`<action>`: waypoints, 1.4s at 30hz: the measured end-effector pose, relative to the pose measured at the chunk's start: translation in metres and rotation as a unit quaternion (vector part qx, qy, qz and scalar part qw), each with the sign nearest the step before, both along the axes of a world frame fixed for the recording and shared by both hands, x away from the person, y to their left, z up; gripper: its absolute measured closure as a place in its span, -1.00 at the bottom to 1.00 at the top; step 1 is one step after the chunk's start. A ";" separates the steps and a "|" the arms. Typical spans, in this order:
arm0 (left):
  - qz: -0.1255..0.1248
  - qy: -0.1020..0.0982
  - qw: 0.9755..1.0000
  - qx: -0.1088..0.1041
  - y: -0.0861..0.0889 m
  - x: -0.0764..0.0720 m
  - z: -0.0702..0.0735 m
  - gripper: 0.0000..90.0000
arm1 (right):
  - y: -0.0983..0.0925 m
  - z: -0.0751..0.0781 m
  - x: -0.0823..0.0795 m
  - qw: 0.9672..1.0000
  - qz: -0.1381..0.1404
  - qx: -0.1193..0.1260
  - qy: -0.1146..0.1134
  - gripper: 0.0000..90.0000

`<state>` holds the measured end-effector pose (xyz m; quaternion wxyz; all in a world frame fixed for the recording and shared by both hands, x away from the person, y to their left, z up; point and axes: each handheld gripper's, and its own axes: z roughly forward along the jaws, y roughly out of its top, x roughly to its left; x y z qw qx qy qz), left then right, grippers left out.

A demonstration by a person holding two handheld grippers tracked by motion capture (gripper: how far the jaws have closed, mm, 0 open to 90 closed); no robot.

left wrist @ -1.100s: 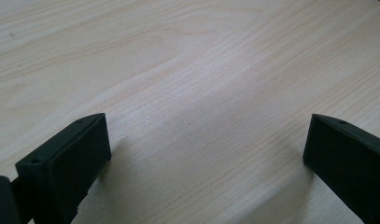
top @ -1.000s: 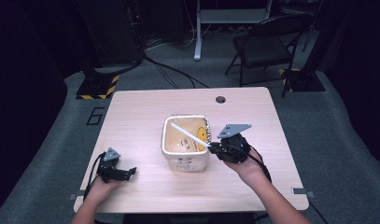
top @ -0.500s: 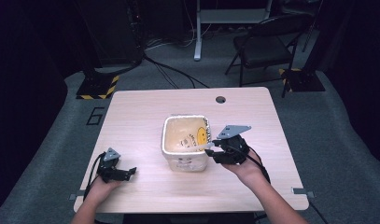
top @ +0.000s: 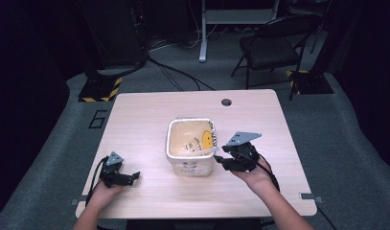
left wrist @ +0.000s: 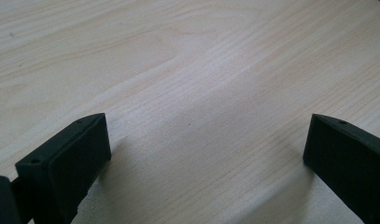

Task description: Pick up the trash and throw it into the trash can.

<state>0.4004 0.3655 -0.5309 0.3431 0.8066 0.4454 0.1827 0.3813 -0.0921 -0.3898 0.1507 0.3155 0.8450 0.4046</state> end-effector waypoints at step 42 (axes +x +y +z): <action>0.001 0.001 1.000 0.002 0.000 0.000 0.000 -0.99 | -0.076 -0.057 0.007 0.990 -0.143 0.017 -0.001 0.07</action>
